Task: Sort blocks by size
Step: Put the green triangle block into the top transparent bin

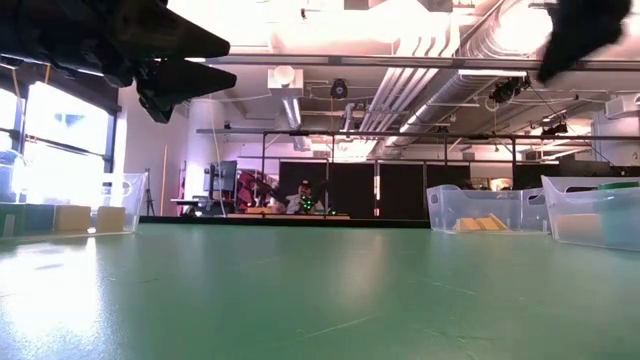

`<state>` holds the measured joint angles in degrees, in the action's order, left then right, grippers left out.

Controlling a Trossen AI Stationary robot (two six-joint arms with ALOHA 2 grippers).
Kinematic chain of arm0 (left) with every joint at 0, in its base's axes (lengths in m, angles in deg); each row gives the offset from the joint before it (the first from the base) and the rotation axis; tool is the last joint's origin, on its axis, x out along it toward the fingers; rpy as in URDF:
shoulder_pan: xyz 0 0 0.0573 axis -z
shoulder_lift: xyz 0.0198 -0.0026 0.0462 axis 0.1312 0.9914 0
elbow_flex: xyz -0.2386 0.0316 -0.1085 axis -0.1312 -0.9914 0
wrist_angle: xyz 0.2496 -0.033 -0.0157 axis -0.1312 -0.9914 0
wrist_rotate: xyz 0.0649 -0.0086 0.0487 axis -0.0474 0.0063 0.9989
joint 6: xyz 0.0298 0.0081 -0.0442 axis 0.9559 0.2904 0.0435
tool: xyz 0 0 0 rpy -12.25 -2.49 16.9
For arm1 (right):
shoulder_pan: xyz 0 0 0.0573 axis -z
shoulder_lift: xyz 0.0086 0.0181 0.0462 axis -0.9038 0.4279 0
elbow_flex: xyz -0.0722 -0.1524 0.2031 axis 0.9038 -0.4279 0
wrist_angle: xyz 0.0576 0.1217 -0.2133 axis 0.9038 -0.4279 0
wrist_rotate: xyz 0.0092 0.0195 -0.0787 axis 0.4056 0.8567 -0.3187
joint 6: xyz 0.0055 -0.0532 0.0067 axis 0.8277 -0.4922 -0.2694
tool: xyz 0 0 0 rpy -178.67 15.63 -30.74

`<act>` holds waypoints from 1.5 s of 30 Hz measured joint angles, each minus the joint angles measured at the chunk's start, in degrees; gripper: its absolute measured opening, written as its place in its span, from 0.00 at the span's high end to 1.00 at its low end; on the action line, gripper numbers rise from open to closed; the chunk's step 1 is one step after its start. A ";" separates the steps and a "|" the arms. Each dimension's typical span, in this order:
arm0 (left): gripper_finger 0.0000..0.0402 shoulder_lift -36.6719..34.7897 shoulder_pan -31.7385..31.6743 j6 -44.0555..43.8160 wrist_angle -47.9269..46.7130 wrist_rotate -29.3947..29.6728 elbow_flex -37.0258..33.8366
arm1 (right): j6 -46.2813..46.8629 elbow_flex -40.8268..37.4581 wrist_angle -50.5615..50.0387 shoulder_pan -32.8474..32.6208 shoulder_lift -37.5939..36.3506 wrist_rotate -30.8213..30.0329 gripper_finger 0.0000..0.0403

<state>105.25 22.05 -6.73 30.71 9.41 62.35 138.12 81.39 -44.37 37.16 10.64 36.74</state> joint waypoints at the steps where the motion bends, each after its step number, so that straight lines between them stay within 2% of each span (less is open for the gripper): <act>1: 0.52 0.00 0.00 0.00 0.00 0.00 -0.01 | -3.20 0.05 4.39 -1.07 0.00 -3.99 0.55; 3: 0.52 0.00 0.02 0.00 -0.23 0.00 -0.01 | -11.63 -1.29 14.85 -2.99 0.06 -9.72 0.55; 4: 0.52 0.00 0.10 0.00 -0.61 0.00 0.00 | -16.43 -2.66 21.33 -3.67 0.09 -10.73 0.55; 7: 0.53 0.00 0.53 0.14 -4.21 0.15 0.89 | -31.38 -9.17 43.79 -4.72 0.20 -8.92 0.55; 9: 0.54 0.00 1.15 1.62 -10.61 0.18 3.92 | -41.01 -14.78 60.97 -4.86 0.58 -5.74 0.55; 11: 0.55 0.00 2.08 4.22 -21.39 -0.08 8.88 | -49.04 -20.84 78.15 -4.72 1.82 -2.23 0.55; 14: 0.57 0.02 3.46 4.63 -44.55 -1.67 18.86 | -56.67 -28.23 100.17 -3.82 5.46 3.07 0.55; 17: 0.57 0.02 4.96 0.21 -68.22 -4.44 28.73 | -59.93 -32.22 114.15 -2.83 10.18 5.93 0.55; 20: 0.57 0.02 6.90 -7.58 -86.30 -9.29 35.84 | -61.27 -33.18 120.25 -2.05 14.95 5.98 0.55; 23: 0.57 -0.04 9.48 -18.15 -96.67 -16.90 39.21 | -61.33 -33.18 124.19 -1.24 19.51 5.98 0.55; 28: 0.57 0.00 15.61 -39.65 -103.46 -29.26 38.50 | -61.77 -33.18 128.81 -0.27 25.31 6.02 0.55; 32: 0.57 0.00 21.35 -56.00 -103.90 -35.10 36.61 | -61.78 -33.18 130.24 -0.23 26.94 6.10 0.55; 35: 0.57 0.02 25.50 -65.59 -103.40 -35.65 35.76 | -62.61 -33.18 130.35 -0.23 26.97 6.25 0.55; 40: 0.54 0.02 31.13 -73.75 -103.35 -31.47 34.63 | -65.01 -33.18 131.99 -0.23 26.97 6.24 0.55; 43: 0.48 0.02 32.92 -75.27 -102.22 -28.97 32.38 | -65.40 -33.18 132.42 -0.23 26.97 6.24 0.55; 45: 0.43 0.02 33.39 -72.15 -99.73 -28.58 30.03 | -65.32 -33.18 132.33 -0.23 26.97 6.22 0.55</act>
<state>105.27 55.43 -78.88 -69.01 -19.18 92.38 72.80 48.21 87.96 36.94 37.61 42.96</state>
